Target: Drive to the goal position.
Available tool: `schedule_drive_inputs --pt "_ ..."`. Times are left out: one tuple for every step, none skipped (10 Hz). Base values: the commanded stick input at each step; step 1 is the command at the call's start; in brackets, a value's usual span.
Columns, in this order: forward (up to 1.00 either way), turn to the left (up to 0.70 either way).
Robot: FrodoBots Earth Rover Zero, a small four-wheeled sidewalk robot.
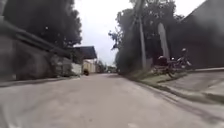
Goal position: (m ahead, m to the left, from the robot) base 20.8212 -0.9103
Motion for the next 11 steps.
schedule_drive_inputs --pt "0.70 0.00" --pt "0.70 0.00" --pt "0.70 0.00" --pt "0.70 0.00" --pt "0.70 0.00" --pt "0.70 0.00" --pt "0.70 0.00" --pt "0.70 0.00" --pt "0.70 0.00" --pt "0.70 0.00" --pt "0.70 0.00"
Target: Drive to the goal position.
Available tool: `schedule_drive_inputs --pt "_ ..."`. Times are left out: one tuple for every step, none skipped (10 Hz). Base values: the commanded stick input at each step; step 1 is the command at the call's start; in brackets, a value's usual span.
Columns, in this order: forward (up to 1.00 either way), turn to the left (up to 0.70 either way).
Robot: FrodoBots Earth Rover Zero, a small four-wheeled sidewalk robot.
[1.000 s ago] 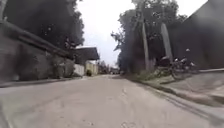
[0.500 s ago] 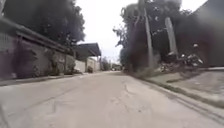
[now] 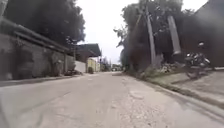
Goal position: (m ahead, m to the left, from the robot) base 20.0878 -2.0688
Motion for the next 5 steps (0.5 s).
schedule_drive_inputs --pt "0.70 0.00" --pt "0.70 0.00" --pt "0.70 0.00" --pt "0.70 0.00" --pt "0.70 0.00"
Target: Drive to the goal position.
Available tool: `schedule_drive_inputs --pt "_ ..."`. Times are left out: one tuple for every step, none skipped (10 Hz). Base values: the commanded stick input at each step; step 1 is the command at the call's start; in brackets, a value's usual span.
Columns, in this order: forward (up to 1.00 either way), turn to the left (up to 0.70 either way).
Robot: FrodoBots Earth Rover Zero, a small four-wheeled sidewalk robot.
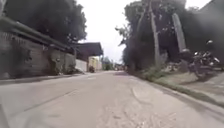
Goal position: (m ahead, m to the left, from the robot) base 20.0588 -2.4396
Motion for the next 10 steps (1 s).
schedule_drive_inputs --pt "0.70 0.00" --pt "0.70 0.00" --pt "0.70 0.00" --pt "0.70 0.00" --pt "0.70 0.00" --pt "0.70 0.00" --pt "0.70 0.00" --pt "0.70 0.00" --pt "0.70 0.00" --pt "0.70 0.00"
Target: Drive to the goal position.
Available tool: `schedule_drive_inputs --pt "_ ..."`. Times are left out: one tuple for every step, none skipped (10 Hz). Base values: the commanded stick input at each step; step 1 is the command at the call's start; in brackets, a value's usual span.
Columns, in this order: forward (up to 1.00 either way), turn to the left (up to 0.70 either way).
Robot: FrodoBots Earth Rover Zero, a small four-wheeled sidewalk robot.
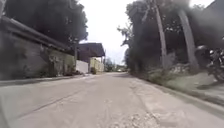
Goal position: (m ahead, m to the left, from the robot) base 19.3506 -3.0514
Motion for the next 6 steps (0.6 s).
schedule_drive_inputs --pt "0.70 0.00" --pt "0.70 0.00" --pt "0.70 0.00" --pt "0.70 0.00" --pt "0.70 0.00" --pt "0.70 0.00"
